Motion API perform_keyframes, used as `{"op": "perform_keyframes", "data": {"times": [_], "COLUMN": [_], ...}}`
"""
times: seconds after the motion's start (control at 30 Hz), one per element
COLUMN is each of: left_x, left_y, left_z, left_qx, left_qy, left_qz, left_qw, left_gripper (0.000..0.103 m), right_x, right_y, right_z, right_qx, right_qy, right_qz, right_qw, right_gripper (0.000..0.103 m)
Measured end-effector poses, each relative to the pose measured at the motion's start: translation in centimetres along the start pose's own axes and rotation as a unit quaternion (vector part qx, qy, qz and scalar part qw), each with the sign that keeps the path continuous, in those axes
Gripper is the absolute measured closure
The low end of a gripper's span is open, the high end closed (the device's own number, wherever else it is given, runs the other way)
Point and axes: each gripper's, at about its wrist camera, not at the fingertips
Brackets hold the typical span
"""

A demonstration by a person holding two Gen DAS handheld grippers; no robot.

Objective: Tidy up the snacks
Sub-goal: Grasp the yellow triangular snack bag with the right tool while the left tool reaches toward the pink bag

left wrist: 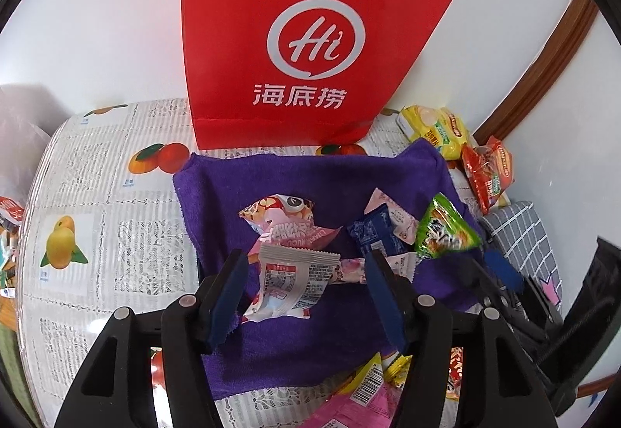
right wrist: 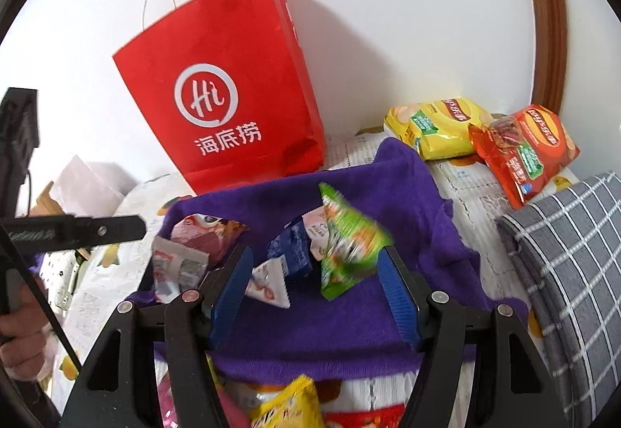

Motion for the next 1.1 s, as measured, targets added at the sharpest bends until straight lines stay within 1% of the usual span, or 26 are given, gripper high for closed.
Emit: {"op": "perform_keyframes", "data": {"times": [0.1, 0.17, 0.2, 0.3, 0.33, 0.43, 0.57, 0.63, 0.73, 0.77, 0.87, 0.97, 1.1], "left_x": [0.4, 0.9, 1.1, 1.7, 1.9, 2.3, 2.7, 2.8, 2.9, 2.9, 2.8, 2.7, 2.4], "left_y": [0.0, -0.1, -0.2, -0.3, -0.3, -0.4, -0.4, -0.4, -0.4, -0.4, -0.4, -0.4, -0.5], "left_z": [-0.1, -0.4, -0.5, -0.8, -0.9, -0.9, -1.0, -1.0, -0.9, -0.9, -0.7, -0.6, -0.9], "left_qx": [-0.001, -0.005, -0.008, -0.013, -0.014, -0.015, -0.015, -0.015, -0.014, -0.013, -0.011, -0.010, -0.012], "left_qy": [-0.002, -0.003, -0.003, -0.002, -0.003, -0.006, -0.010, -0.014, -0.015, -0.015, -0.017, -0.015, -0.012], "left_qz": [-0.005, -0.011, -0.014, -0.025, -0.028, -0.033, -0.038, -0.037, -0.038, -0.038, -0.035, -0.035, -0.031], "left_qw": [1.0000, 0.9999, 0.9999, 0.9996, 0.9995, 0.9993, 0.9991, 0.9991, 0.9991, 0.9991, 0.9992, 0.9992, 0.9994], "left_gripper": [0.043, 0.043, 0.043, 0.043, 0.043, 0.043, 0.043, 0.043, 0.043, 0.043, 0.043, 0.043, 0.043], "right_x": [1.7, 2.7, 3.3, 4.1, 4.3, 4.7, 5.0, 4.8, 3.9, 3.4, 1.3, 0.2, -0.7], "right_y": [-0.6, -1.2, -1.7, -3.0, -3.6, -5.3, -7.1, -7.8, -8.6, -8.8, -9.4, -9.7, -9.9], "right_z": [0.2, 0.3, 0.5, 0.6, 0.6, 0.4, 0.7, 1.2, 1.9, 1.9, 1.9, 1.6, 1.8], "right_qx": [0.001, 0.011, 0.021, 0.038, 0.043, 0.042, 0.028, 0.028, 0.035, 0.038, 0.050, 0.050, 0.063], "right_qy": [-0.006, -0.021, -0.035, -0.048, -0.046, -0.042, -0.006, 0.011, 0.016, 0.016, -0.008, -0.003, -0.011], "right_qz": [0.002, 0.003, 0.004, 0.020, 0.033, 0.051, 0.063, 0.066, 0.076, 0.083, 0.106, 0.113, 0.120], "right_qw": [1.000, 1.000, 0.999, 0.998, 0.997, 0.997, 0.998, 0.997, 0.996, 0.996, 0.993, 0.992, 0.991], "right_gripper": [0.036, 0.036, 0.036, 0.037, 0.036, 0.036, 0.036, 0.036, 0.036, 0.036, 0.037, 0.037, 0.037]}}
Point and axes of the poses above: each gripper's, at about its wrist camera, not at the fingertips, and x roughly against the way its jaws point, z to its left, y to its top, and after that the axes turned 14 degrees about y, right-handed
